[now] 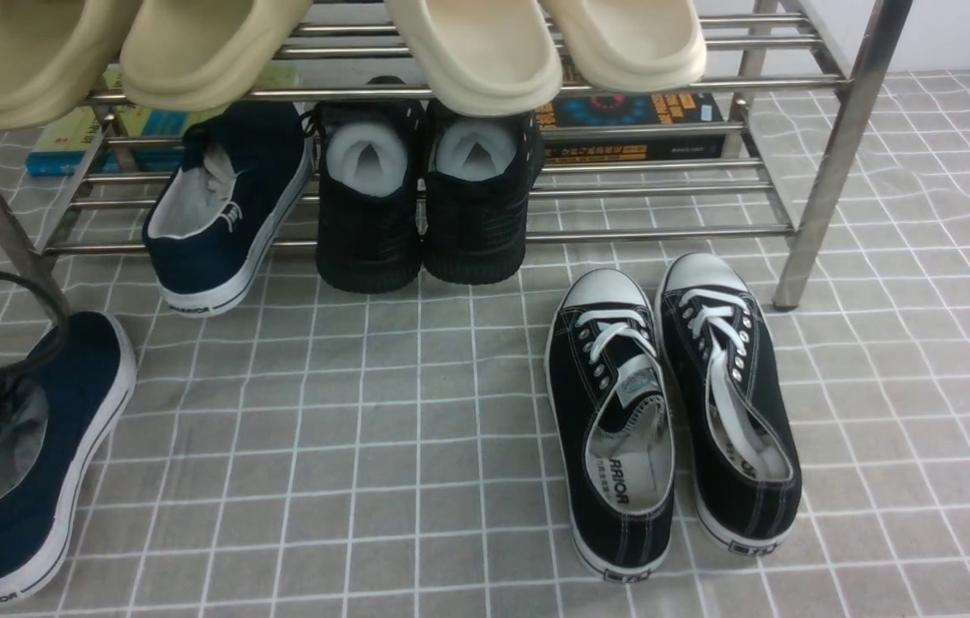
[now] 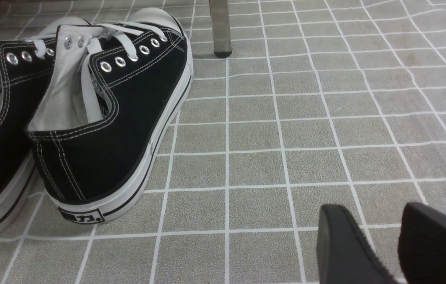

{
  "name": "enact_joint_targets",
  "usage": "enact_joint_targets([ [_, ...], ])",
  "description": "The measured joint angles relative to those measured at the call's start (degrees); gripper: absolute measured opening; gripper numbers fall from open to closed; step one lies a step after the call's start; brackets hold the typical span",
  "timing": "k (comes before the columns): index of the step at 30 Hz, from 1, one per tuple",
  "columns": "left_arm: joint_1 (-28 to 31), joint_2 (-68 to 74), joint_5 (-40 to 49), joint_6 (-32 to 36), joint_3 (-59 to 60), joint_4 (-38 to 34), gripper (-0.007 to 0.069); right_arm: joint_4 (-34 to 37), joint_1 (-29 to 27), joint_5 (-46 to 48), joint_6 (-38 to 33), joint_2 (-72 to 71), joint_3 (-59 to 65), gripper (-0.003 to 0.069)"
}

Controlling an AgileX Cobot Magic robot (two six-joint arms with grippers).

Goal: Take the shoes off the shelf with your hand from the grey coffee tablecloth.
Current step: 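Set the held shoe down on the floor in front of the rack with the left gripper, then grasp the leftmost shoe on the bottom shelf of the shoe rack with the left gripper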

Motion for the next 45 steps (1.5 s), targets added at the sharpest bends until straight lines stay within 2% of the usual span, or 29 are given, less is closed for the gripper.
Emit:
enact_joint_targets([
  [4,0.0,0.0,0.0,1.7,0.0,0.3,0.0098,0.0,0.0,0.0,0.0,0.0,0.0,0.0238],
  [7,0.0,0.0,0.2,5.1,-0.1,1.2,0.0185,0.0,0.0,0.0,0.0,0.0,0.0,0.0238],
  [8,0.0,0.0,0.3,5.2,-0.1,1.3,0.0190,0.0,0.0,0.0,0.0,0.0,0.0,0.0238],
  [9,0.0,-0.1,1.1,5.8,-0.7,1.6,0.0246,0.0,0.0,0.0,0.0,0.0,0.0,0.0238],
  [13,0.0,-0.2,2.8,7.2,-4.6,3.1,0.0336,0.0,0.0,0.0,0.0,0.0,0.0,0.0238],
  [16,0.0,-0.2,3.6,8.0,-8.2,2.8,0.0364,0.0,0.0,0.0,0.0,0.0,0.0,0.0238],
  [17,0.0,-0.2,3.7,9.1,-11.3,0.3,0.0373,0.0,0.0,0.0,0.0,0.0,0.0,0.0238],
  [19,0.0,-0.2,3.5,11.1,-13.2,-2.9,0.0376,0.0,0.0,0.0,0.0,0.0,0.0,0.0238],
  [21,-1.2,0.4,1.5,16.8,-16.1,-10.6,0.0376,0.0,0.0,0.0,0.0,0.0,0.0,0.0238],
  [22,-1.4,0.6,1.3,17.3,-16.2,-11.4,0.0376,0.0,0.0,0.0,0.0,0.0,0.0,0.0238],
  [24,-5.0,2.7,-2.4,21.8,-17.8,-17.4,0.0376,0.0,0.0,0.0,0.0,0.0,0.0,0.0238],
  [27,-8.7,7.2,-6.7,22.5,-19.4,-21.4,0.0376,0.0,0.0,0.0,0.0,0.0,0.0,0.0238],
  [35,-9.8,17.6,-10.5,19.8,-25.4,-24.5,0.0376,0.0,0.0,0.0,0.0,0.0,0.0,0.0238],
  [45,-9.8,20.6,-14.5,19.8,-26.3,-27.4,0.0376,0.0,0.0,0.0,0.0,0.0,0.0,0.0238],
])
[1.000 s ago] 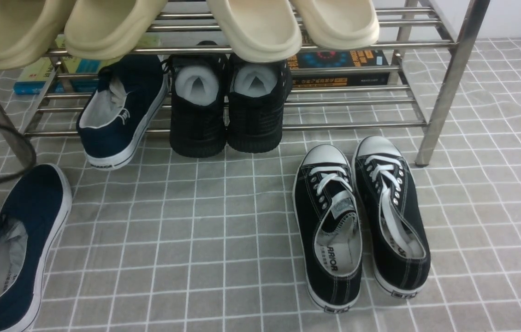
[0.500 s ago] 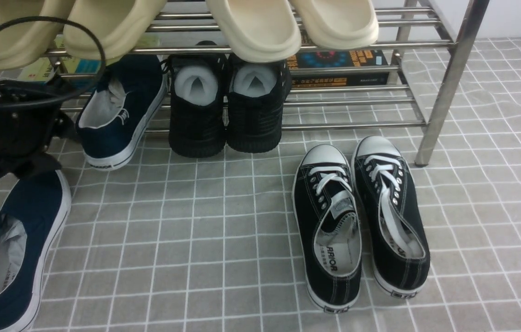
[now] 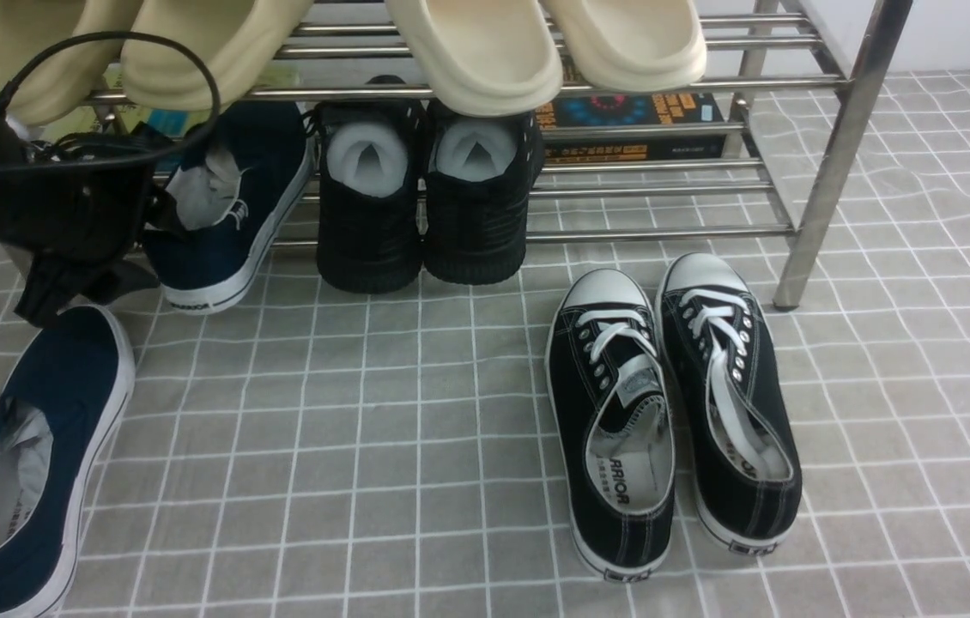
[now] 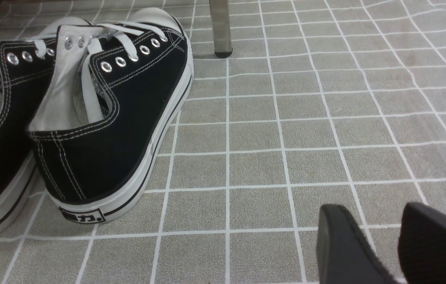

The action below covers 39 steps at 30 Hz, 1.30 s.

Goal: Take the shoes off the shelf with your hand from the grey coffee tablecloth.
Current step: 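Grasp the leftmost shoe on the bottom shelf of the shoe rack with the left gripper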

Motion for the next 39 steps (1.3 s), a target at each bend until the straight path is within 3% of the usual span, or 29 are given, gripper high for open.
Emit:
enact_joint_targets([
  [14,0.0,-3.9,-3.7,-1.0,-0.1,-1.4,0.0376,0.0,0.0,0.0,0.0,0.0,0.0,0.0238],
  [32,0.1,2.4,-1.0,-1.9,-0.1,-1.9,0.0372,0.0,0.0,0.1,0.0,0.0,0.0,0.0238],
  [35,0.1,3.0,-0.6,-1.8,-0.1,-1.9,0.0339,0.0,0.0,0.1,0.0,0.0,0.0,0.0238],
  [37,0.1,3.2,0.3,-1.5,-0.1,-1.5,0.0272,0.0,0.0,0.1,0.0,0.0,0.0,0.0238],
  [39,0.1,3.2,2.7,-0.8,-0.1,-0.4,0.0150,0.0,0.0,0.1,0.0,0.0,0.0,0.0238],
])
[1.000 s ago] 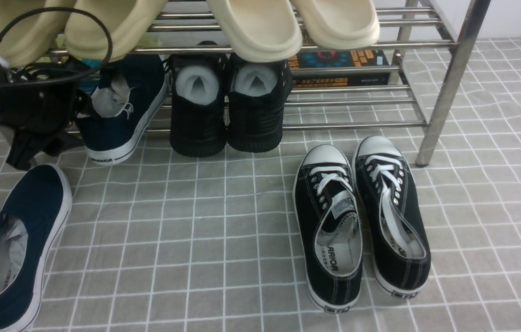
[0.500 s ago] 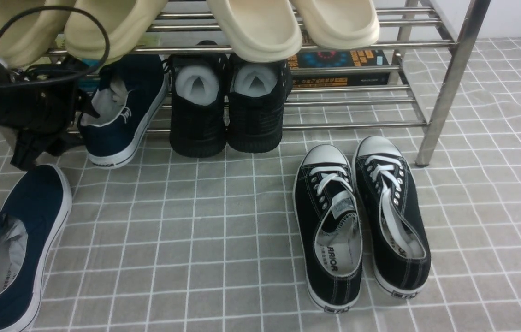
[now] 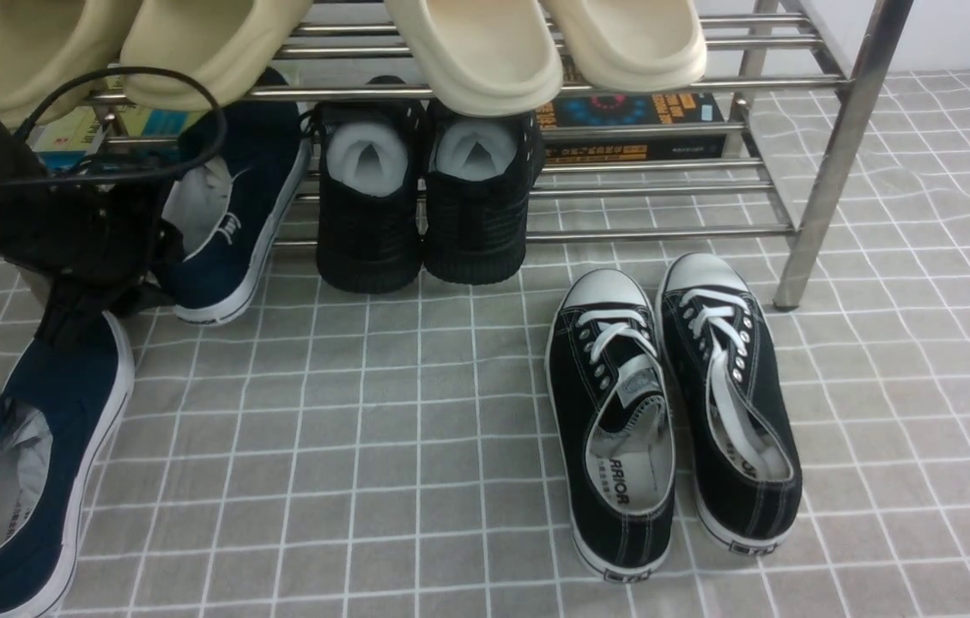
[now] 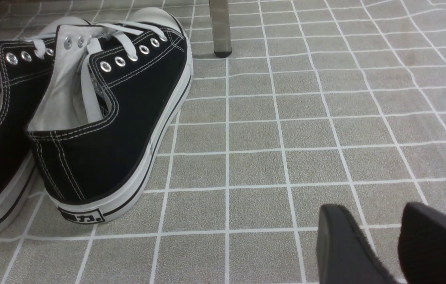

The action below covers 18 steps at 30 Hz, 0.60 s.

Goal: Take the shoes off the shelf with your hand from the grey coffee tablecloth.
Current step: 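Grasp the leftmost shoe on the bottom shelf of the shoe rack with the left gripper, then set the held shoe down on the floor in front of the rack with the left gripper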

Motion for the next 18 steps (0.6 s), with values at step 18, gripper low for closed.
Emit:
enact_joint_targets([
  [18,0.0,-18.9,21.1,-15.1,13.2,17.7,0.0052,0.0,0.0,0.0,0.0,0.0,0.0,0.0238],
])
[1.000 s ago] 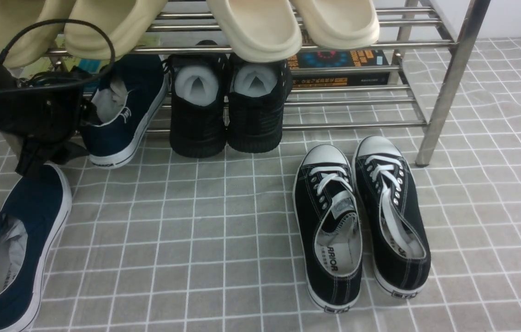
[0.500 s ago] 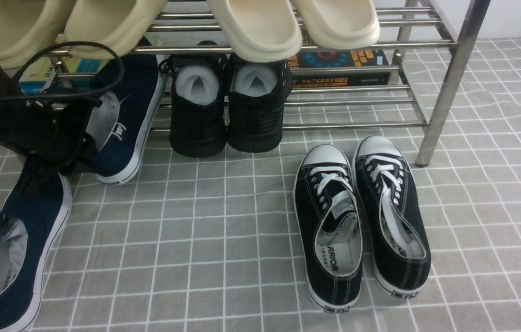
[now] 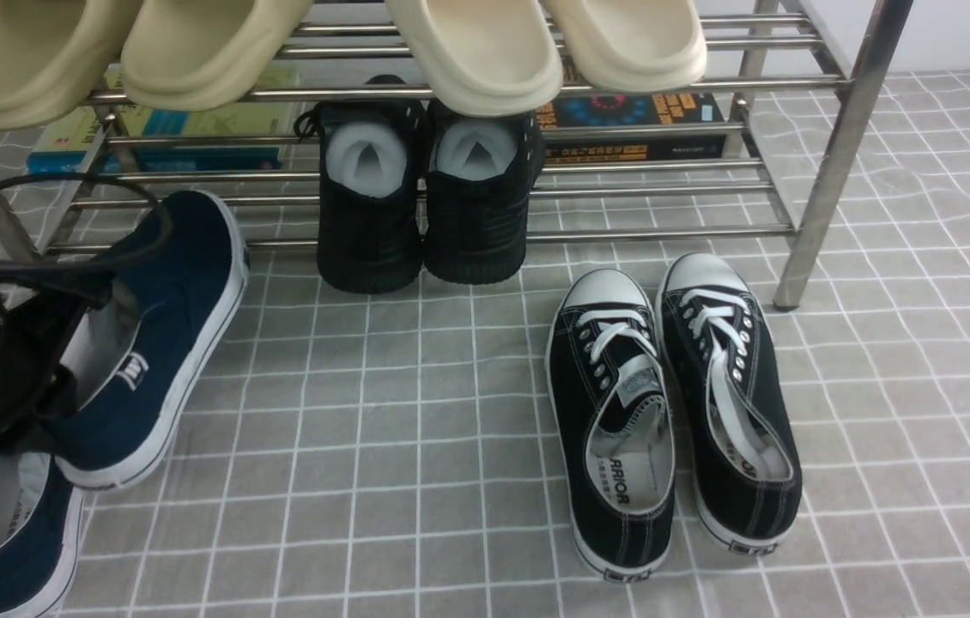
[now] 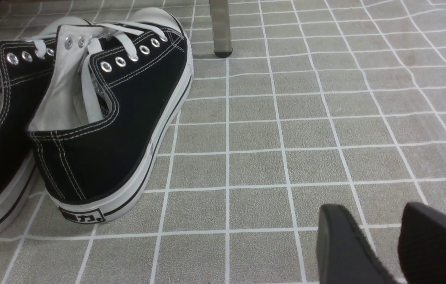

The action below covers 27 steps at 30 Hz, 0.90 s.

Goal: Take the shoes off the shelf with your hand from the grey coffee tablecloth.
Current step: 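Set the held shoe down on the floor in front of the rack with the left gripper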

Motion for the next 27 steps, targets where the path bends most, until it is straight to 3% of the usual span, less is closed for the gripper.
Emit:
enact_joint_targets([
  [16,-1.3,-2.4,8.8,2.1,0.8,-0.1,0.0052,0.0,0.0,0.0,0.0,0.0,0.0,0.0238],
  [21,-7.5,-2.4,5.5,-4.0,0.8,3.9,0.0054,0.0,0.0,0.0,0.0,0.0,0.0,0.0238],
  [27,-9.1,-2.3,6.0,-10.6,0.8,8.8,0.0059,0.0,0.0,0.0,0.0,0.0,0.0,0.0238],
])
